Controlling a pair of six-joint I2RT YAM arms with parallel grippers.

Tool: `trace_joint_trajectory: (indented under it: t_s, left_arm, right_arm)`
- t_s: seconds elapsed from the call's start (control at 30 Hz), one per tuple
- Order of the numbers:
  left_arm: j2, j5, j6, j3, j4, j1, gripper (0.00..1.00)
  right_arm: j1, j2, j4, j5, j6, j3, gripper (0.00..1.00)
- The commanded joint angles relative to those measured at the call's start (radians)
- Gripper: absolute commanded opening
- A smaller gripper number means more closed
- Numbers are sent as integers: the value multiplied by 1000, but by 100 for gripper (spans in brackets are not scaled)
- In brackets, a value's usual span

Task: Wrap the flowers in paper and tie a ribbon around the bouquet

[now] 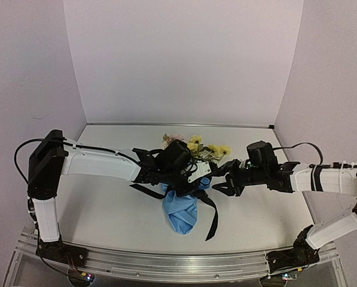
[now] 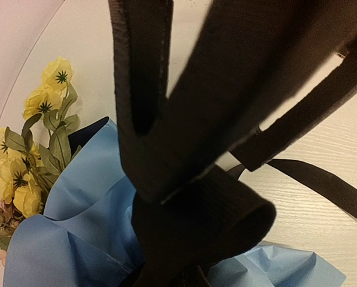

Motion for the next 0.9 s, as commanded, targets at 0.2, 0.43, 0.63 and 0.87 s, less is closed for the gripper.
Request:
trace_joint_trajectory:
  t_s: [0.2, 0.43, 0.63, 0.87]
  left_arm:
    - [20, 12, 66, -1, 18, -47, 5]
    - [20, -35, 36, 2, 19, -50, 7]
    - [-44, -15, -113, -24, 45, -34, 41]
    - [-215, 242, -315, -78, 64, 62, 57]
  right_arm:
    - [0, 46, 240, -55, 111, -12, 27]
    - [0, 56, 247, -58, 114, -21, 0]
    - [2, 32, 160, -38, 13, -18, 0]
    - [37, 8, -93, 3, -223, 68, 0]
